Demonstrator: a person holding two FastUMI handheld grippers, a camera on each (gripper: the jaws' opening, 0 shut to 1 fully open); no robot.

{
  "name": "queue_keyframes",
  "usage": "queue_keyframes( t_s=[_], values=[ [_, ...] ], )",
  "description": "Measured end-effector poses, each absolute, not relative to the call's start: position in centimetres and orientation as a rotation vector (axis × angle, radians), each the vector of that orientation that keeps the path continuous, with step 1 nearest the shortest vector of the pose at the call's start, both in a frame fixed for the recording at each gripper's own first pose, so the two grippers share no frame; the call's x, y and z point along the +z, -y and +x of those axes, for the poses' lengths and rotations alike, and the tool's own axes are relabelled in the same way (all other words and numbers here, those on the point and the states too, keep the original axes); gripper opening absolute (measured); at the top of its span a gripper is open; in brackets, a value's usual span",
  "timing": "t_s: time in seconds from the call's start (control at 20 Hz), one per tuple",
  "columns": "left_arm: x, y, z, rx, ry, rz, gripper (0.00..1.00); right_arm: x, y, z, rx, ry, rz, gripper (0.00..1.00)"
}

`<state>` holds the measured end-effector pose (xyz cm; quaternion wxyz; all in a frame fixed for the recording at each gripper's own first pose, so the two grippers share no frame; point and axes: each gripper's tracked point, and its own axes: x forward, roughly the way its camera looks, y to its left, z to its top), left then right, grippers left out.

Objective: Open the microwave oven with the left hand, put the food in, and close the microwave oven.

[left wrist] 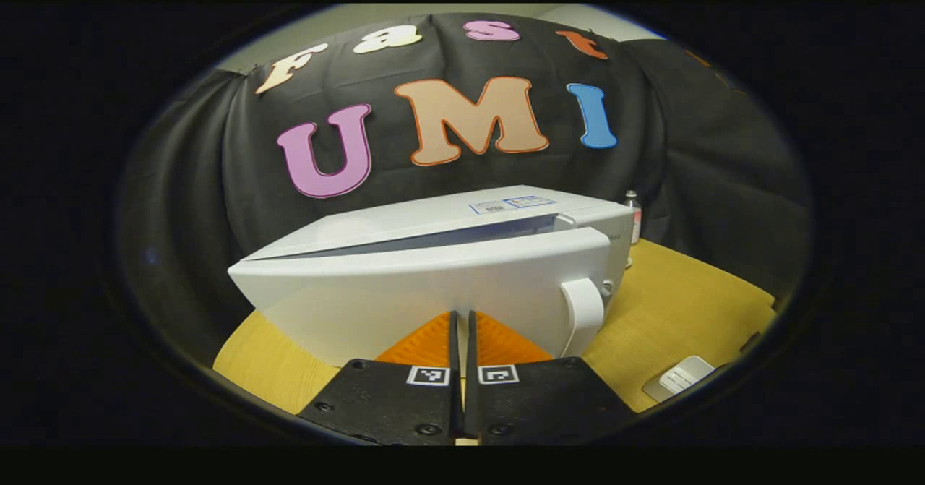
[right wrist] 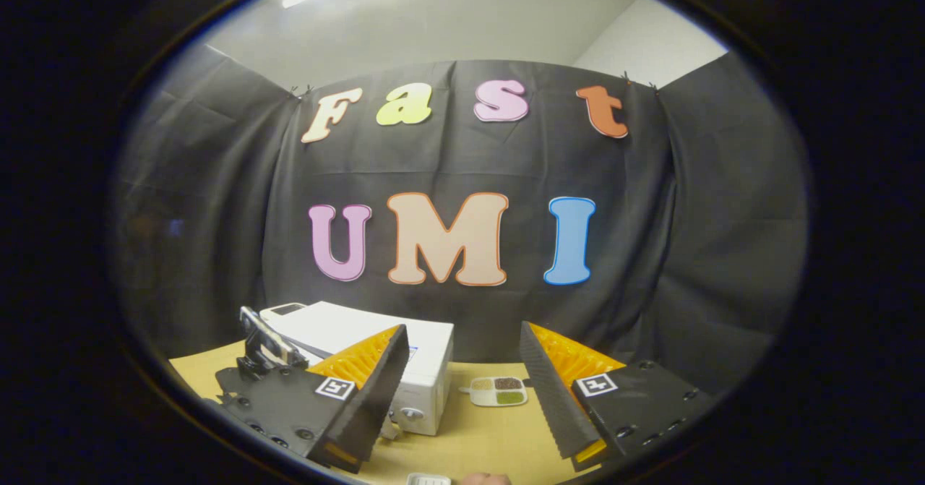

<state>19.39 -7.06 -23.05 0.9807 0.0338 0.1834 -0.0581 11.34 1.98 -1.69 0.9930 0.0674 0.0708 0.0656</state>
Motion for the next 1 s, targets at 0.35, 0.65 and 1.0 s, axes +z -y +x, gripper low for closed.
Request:
queue_keyframes(
  t_s=[0.35,0.65,1.0],
  values=[
    [-23.3,7.4,21.1,-0.115,-0.371,0.051,0.00,-2.4,-1.9,12.0,0.132,-0.152,0.124,0.92],
    [-23.2,7.5,21.5,-0.108,-0.369,0.029,0.00,-3.0,-1.7,12.2,0.124,-0.159,0.105,0.94],
    [-23.3,7.8,21.8,-0.104,-0.371,0.020,0.00,-3.1,-2.2,12.8,0.126,-0.156,0.111,0.92]
  ],
)
